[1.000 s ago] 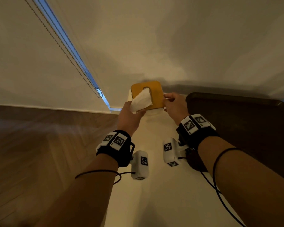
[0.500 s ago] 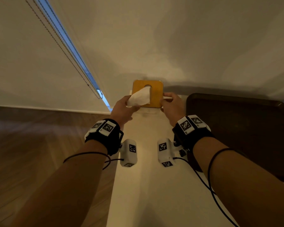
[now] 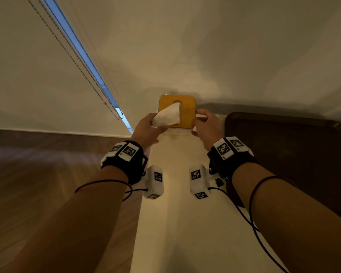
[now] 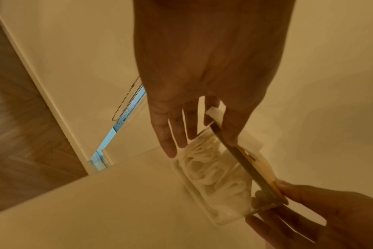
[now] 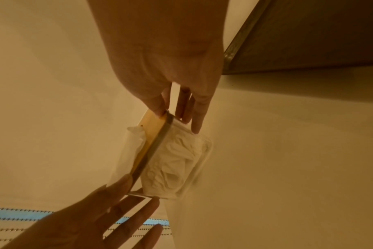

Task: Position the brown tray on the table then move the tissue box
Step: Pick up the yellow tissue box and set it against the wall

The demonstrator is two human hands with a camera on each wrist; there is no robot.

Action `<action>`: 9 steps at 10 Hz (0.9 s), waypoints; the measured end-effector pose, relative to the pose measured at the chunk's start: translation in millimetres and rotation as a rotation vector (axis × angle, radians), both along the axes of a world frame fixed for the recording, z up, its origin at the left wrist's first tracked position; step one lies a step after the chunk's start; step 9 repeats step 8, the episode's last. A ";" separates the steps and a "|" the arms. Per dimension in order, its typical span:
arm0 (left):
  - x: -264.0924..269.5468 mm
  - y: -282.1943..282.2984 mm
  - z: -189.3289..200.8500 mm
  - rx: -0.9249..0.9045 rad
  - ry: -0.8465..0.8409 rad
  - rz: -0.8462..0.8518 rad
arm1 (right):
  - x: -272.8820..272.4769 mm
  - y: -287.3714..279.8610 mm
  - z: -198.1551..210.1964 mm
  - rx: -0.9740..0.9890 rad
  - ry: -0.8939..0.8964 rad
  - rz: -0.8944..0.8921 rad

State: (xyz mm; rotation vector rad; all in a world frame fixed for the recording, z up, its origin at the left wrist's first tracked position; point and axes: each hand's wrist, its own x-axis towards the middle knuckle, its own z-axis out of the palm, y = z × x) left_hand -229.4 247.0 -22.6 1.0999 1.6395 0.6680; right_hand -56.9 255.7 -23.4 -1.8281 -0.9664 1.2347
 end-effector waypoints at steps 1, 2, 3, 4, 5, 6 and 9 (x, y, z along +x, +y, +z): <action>-1.2 0.1 -0.5 -0.002 -0.002 0.001 | 0.0 -0.7 -0.6 0.004 0.001 -0.002; -0.9 -0.6 -1.3 0.006 0.006 -0.003 | 0.1 -1.4 0.8 0.008 -0.004 0.003; -0.8 -0.4 -3.7 0.010 0.010 0.005 | -0.3 -0.9 0.8 0.010 -0.008 0.007; 0.3 -1.3 -2.2 0.011 0.018 0.007 | -1.0 -0.9 -0.2 0.012 -0.012 0.009; 0.1 -1.4 -2.7 0.023 0.026 0.003 | -0.5 -1.4 -2.8 0.015 -0.009 0.010; 0.4 -2.4 0.5 0.020 0.014 -0.006 | -0.8 -0.9 -1.8 0.019 -0.009 0.014; -14.1 -3.4 -0.5 -0.056 -0.110 0.141 | 7.6 -7.1 -12.0 0.047 0.010 -0.102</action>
